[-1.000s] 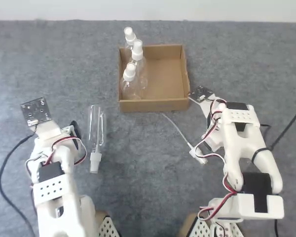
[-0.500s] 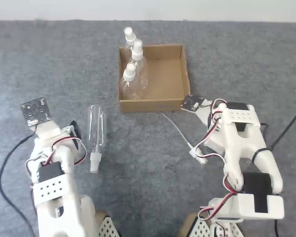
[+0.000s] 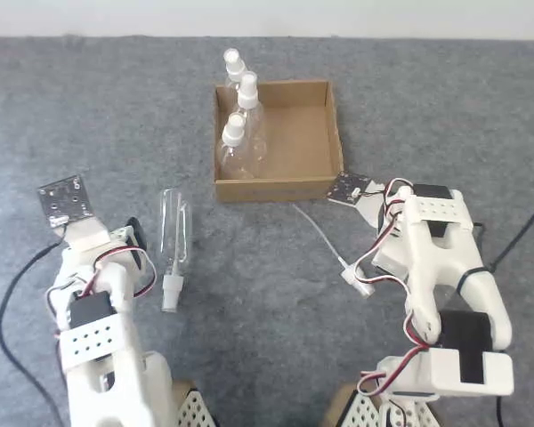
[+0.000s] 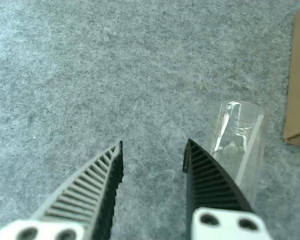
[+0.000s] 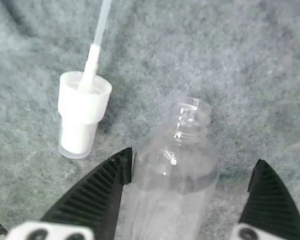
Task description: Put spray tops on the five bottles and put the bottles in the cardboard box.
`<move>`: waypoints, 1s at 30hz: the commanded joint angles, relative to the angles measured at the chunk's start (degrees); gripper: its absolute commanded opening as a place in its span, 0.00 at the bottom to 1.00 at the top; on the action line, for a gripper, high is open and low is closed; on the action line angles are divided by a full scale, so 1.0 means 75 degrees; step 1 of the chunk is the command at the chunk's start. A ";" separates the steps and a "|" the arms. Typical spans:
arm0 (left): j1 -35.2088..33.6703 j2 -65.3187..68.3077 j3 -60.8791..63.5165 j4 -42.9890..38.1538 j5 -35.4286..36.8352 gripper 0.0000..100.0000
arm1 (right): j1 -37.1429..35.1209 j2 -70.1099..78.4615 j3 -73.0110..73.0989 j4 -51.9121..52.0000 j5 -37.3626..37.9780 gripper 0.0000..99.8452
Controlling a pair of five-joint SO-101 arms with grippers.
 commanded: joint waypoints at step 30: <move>0.0035 -0.0117 -0.0064 -0.0234 -0.0070 0.19 | -0.0158 -0.2268 -0.0727 0.1213 -0.2684 0.08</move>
